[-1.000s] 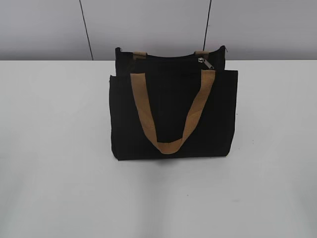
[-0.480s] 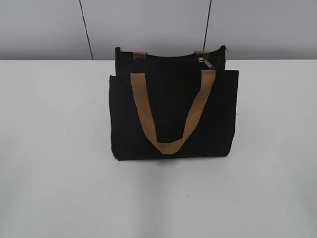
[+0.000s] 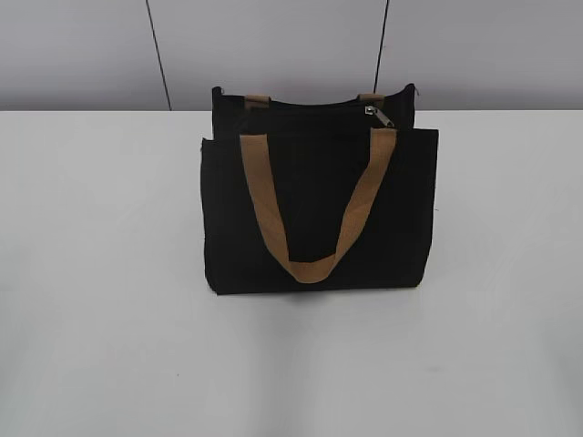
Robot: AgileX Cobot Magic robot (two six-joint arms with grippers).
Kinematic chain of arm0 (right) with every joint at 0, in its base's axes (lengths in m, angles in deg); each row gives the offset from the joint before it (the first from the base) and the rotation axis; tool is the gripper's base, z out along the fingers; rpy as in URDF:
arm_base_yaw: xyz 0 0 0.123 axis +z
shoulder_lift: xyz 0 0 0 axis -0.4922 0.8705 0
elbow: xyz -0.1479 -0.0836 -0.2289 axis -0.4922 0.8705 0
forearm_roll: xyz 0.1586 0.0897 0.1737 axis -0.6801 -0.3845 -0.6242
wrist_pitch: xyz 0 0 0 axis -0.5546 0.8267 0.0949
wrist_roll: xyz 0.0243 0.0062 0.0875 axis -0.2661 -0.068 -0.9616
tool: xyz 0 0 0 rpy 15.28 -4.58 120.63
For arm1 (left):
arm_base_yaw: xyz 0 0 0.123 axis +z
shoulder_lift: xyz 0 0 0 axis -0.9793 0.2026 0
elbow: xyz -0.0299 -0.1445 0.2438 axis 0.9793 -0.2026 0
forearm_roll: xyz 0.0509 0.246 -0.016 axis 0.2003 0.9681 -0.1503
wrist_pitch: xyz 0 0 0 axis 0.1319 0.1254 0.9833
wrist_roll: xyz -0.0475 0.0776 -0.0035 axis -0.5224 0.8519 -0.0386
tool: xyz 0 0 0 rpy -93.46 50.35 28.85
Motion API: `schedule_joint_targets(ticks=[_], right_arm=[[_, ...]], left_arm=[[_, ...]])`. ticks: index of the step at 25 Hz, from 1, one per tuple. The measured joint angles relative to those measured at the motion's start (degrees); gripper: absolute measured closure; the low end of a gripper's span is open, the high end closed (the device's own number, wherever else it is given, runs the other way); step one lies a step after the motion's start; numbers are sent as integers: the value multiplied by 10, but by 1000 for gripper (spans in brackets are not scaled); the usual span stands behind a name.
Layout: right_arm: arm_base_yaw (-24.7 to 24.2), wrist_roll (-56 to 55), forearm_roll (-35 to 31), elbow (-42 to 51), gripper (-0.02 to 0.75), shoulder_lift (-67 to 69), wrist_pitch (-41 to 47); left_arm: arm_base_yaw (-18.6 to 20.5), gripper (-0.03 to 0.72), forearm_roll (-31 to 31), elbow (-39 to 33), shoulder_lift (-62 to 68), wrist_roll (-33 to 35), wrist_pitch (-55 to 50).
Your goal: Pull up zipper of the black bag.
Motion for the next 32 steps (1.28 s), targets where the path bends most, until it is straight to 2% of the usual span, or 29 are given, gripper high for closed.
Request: schedule_joint_targets(ticks=[10,16,25,32], right_arm=[[0,0,0,0,428,0,0],[-10,0,0,0,428,0,0],[-80,0,-1,0,428,0,0],[-118,0,-1,0,428,0,-1]], left_arm=[[6,418,0,0,0,1,0],[62,447,0,0,-5,1,0],[131,447,0,0,-85,1,0],[163,447,0,0,-106,1,0]])
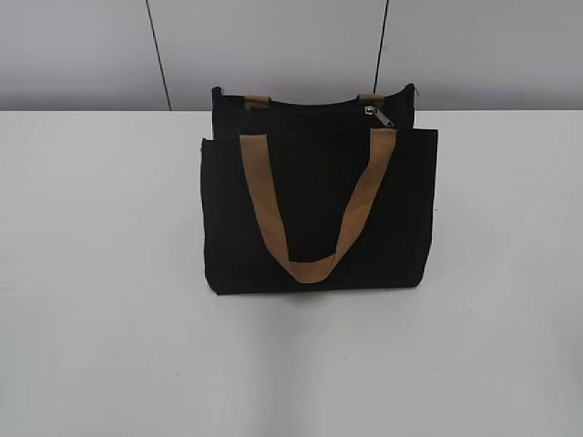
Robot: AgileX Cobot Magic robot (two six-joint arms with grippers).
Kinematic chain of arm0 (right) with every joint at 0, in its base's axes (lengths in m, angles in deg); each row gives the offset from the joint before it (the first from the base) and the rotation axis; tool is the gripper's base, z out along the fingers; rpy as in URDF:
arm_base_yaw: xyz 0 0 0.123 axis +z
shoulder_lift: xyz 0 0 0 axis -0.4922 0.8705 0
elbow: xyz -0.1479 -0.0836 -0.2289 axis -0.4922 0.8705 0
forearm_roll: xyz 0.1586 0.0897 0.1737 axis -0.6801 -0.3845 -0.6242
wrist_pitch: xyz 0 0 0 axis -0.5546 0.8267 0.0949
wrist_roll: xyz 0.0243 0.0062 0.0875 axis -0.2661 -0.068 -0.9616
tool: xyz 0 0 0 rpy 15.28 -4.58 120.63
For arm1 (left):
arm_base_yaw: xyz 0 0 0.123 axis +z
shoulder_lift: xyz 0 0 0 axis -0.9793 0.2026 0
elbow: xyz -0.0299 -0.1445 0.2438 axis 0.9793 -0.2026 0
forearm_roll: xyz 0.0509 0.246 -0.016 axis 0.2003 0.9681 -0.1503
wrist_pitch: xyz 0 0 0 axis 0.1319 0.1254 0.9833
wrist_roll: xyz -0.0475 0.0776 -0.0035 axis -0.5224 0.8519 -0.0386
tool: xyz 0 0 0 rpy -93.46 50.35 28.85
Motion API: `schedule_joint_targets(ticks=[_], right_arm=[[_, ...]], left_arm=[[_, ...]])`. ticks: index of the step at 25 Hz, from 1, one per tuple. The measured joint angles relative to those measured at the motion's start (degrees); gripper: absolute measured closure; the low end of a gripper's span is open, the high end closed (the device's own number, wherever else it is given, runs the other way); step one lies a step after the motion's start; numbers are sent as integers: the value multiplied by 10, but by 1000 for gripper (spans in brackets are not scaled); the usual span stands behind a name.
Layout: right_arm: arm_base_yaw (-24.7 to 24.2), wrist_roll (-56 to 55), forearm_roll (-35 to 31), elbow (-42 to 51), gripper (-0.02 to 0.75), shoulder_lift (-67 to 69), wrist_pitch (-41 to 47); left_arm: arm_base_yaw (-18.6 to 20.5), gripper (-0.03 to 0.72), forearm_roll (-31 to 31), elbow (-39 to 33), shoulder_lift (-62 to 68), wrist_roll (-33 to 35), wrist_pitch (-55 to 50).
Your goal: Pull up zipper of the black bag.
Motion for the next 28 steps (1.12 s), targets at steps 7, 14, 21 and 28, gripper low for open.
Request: schedule_joint_targets(ticks=[7,14,21,28], right_arm=[[-6,0,-1,0,429,-27,0],[-12,0,-3,0,429,-28,0],[-12,0,-3,0,429,-28,0],[-12,0,-3,0,429,-28,0]], left_arm=[[13,449,0,0,0,0,0],[13,449,0,-1,-1,0,0],[13,449,0,-1,-1,0,0],[13,449,0,-1,-1,0,0]])
